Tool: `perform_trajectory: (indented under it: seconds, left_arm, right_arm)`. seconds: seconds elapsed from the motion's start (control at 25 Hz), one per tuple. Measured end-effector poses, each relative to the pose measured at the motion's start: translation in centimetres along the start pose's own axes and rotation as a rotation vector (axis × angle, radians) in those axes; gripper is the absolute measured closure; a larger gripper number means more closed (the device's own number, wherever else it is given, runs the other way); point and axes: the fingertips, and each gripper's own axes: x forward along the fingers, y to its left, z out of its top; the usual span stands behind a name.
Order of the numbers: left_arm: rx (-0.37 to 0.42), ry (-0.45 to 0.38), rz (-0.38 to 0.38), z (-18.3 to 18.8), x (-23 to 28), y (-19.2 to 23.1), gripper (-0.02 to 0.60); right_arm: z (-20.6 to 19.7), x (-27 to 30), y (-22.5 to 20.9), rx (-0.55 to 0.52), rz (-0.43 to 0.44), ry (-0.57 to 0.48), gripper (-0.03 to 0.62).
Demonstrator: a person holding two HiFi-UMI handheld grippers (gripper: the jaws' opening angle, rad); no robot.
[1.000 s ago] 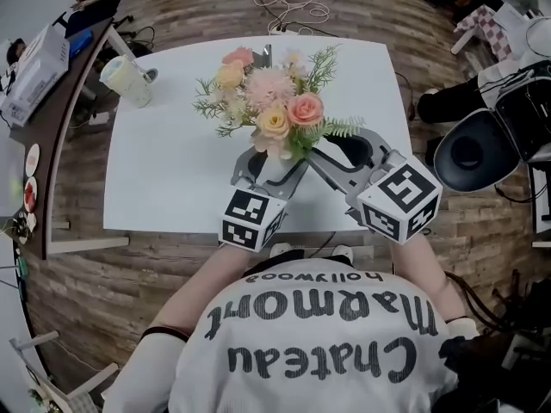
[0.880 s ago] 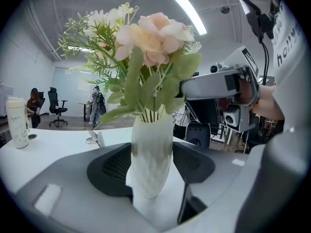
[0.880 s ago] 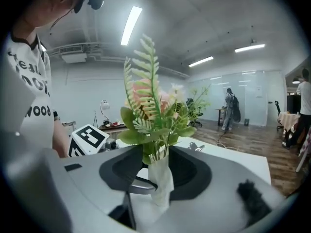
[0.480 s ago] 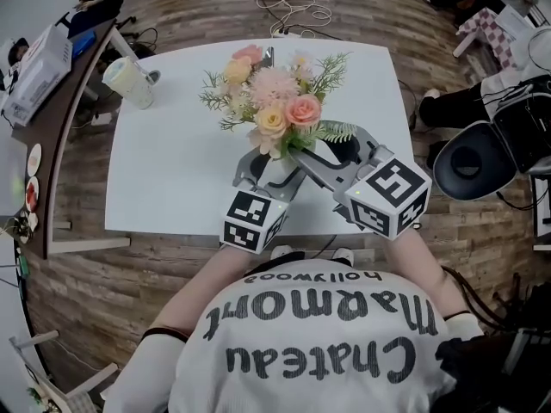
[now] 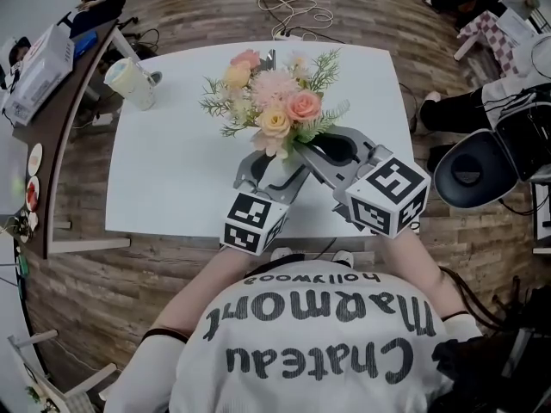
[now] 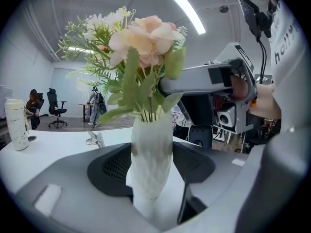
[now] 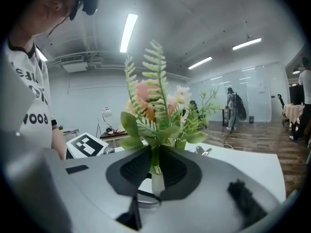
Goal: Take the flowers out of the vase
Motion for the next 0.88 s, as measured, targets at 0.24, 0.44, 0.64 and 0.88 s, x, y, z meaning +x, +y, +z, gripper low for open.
perform_trajectory:
  seconds: [0.24, 0.44, 0.64, 0.88]
  left_arm:
    - [0.004, -0.004, 0.000, 0.1, 0.3, 0.0, 0.322]
    - [0.010, -0.005, -0.002, 0.0, 0.5, -0.2, 0.322]
    - [0.019, -0.005, -0.005, -0.4, 0.3, -0.4, 0.322]
    - [0.016, -0.003, -0.007, -0.3, 0.1, -0.4, 0.322]
  right_arm:
    - [0.3, -0.3, -0.5, 0.021, -0.002, -0.021, 0.556]
    - [0.6, -0.7, -0.9, 0.039, -0.011, -0.055, 0.566]
    - [0.9, -1.0, -0.8, 0.044, -0.019, -0.083, 0.574]
    - [2.1, -1.6, -0.7, 0.045, -0.025, -0.120, 0.576]
